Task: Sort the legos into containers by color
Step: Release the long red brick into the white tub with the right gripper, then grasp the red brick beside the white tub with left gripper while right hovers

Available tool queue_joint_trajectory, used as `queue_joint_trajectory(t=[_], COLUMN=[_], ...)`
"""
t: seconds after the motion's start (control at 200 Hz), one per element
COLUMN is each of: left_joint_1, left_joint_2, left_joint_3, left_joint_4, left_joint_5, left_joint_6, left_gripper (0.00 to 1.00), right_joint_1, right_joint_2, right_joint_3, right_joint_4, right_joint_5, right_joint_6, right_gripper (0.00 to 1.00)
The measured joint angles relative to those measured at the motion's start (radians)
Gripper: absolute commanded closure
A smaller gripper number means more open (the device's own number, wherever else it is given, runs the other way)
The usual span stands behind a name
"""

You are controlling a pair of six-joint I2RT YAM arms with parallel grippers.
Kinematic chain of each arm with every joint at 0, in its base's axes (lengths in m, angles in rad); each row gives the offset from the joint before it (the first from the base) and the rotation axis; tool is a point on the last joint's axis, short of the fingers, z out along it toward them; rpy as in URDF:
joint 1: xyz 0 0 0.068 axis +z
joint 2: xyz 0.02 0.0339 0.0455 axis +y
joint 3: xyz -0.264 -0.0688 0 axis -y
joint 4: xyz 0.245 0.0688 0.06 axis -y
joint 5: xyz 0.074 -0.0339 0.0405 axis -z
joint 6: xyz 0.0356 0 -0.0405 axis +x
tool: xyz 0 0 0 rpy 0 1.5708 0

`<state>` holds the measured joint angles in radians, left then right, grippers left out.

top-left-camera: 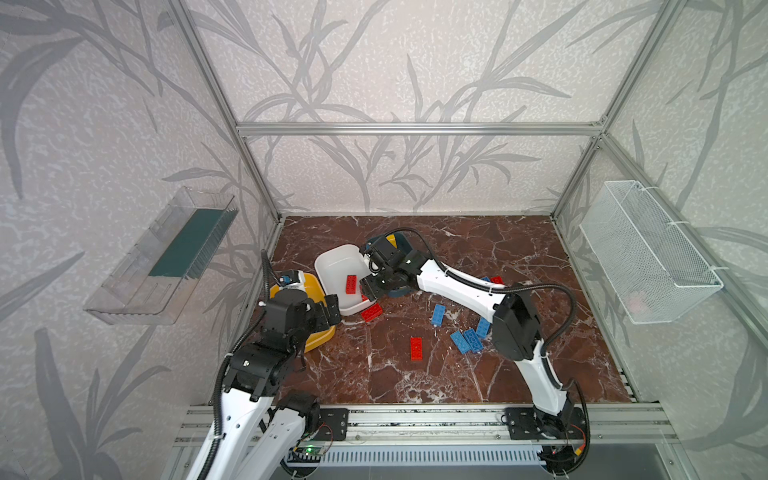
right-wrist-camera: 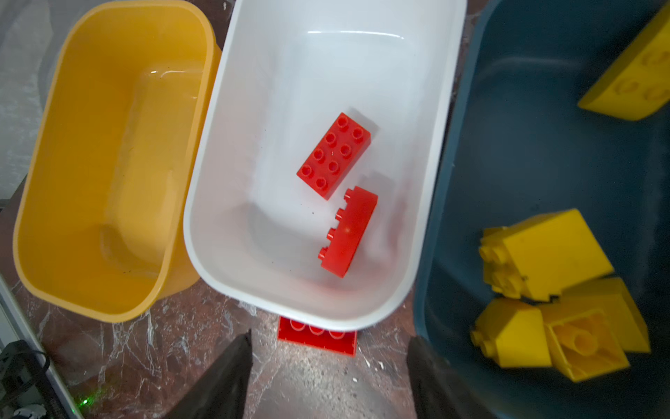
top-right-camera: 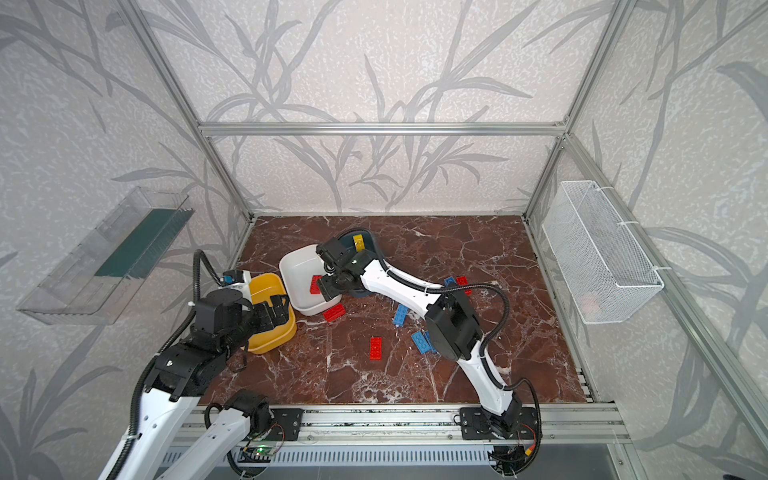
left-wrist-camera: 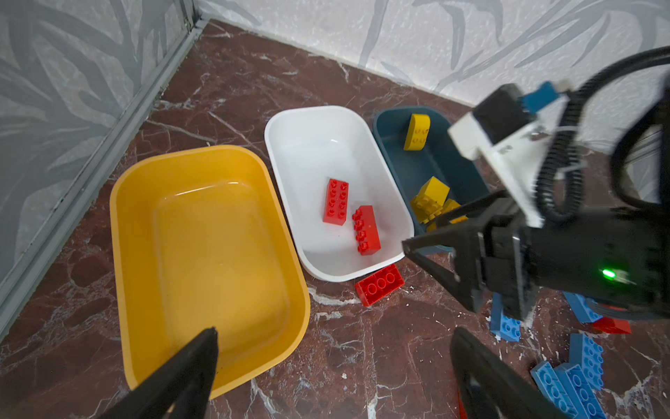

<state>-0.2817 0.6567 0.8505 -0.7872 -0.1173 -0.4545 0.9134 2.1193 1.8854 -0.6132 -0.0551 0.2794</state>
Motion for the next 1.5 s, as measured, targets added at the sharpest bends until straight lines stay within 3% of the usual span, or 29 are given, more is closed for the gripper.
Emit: queue_joint_trajectory(t=[0.44, 0.675, 0.885, 1.125, 1.499], left_joint_1=[-0.171, -0.287, -0.337, -0.366, -0.399], left_joint_2=[0.151, 0.318, 0.466, 0.695, 0.930], left_joint_3=[-0.018, -0.041, -0.055, -0.015, 0.067], left_joint_4=[0.054, 0.149, 0.243, 0.278, 0.315], left_joint_5=[-0.154, -0.268, -0.334, -0.383, -0.413], left_joint_6=[-0.200, -0.318, -0.401, -0.475, -0.552], left_gripper=[0.01, 0.01, 0.01, 0.01, 0.01], right_joint_1=[-0.017, -0.048, -0.057, -0.058, -0.059], right_joint_2=[-0.592, -0.819, -0.943, -0.962, -1.032], right_joint_3=[-0.700, -1.032, -1.190, -1.310, -1.390], right_joint_4=[0.230, 0.319, 0.447, 0.616, 0.745], right_joint_5=[0.166, 0.228, 0.283, 0.319, 0.317], right_joint_6=[0.035, 0.082, 0.128, 0.184, 0.211], right_gripper=[0.22, 0.09, 0.06, 0.05, 0.05])
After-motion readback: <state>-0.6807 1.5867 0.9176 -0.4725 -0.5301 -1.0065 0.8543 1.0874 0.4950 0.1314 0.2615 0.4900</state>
